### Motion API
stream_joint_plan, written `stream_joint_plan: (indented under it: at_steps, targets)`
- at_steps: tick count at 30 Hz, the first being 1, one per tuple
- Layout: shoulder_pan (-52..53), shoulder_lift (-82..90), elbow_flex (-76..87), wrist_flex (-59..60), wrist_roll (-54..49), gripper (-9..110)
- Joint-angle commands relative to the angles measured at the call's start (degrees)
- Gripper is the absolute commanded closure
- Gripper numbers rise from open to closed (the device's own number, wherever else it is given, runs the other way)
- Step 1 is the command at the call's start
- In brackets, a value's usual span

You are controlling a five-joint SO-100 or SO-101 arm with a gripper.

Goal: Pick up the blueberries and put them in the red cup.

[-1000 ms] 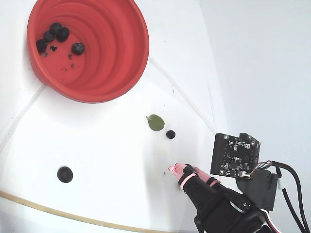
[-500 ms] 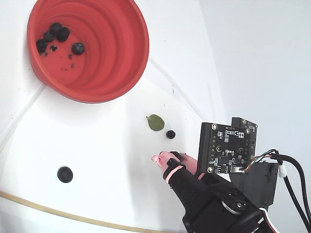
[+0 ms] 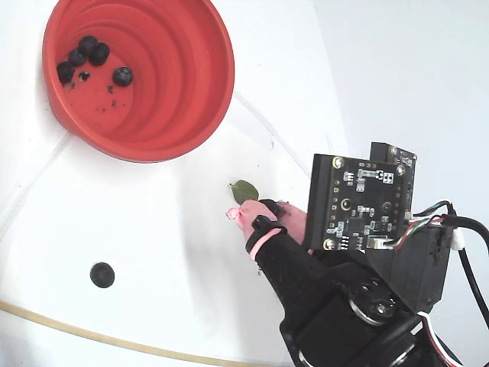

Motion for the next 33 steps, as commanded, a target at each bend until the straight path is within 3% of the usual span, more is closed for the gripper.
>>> stream_joint_plan:
  at_steps: [1,33]
  targets:
    - [-2.8,-0.4,-5.8,-2.6,-0.7,90]
    - [-11.2,-15.8,-16.9,-14.0,-0.4,89]
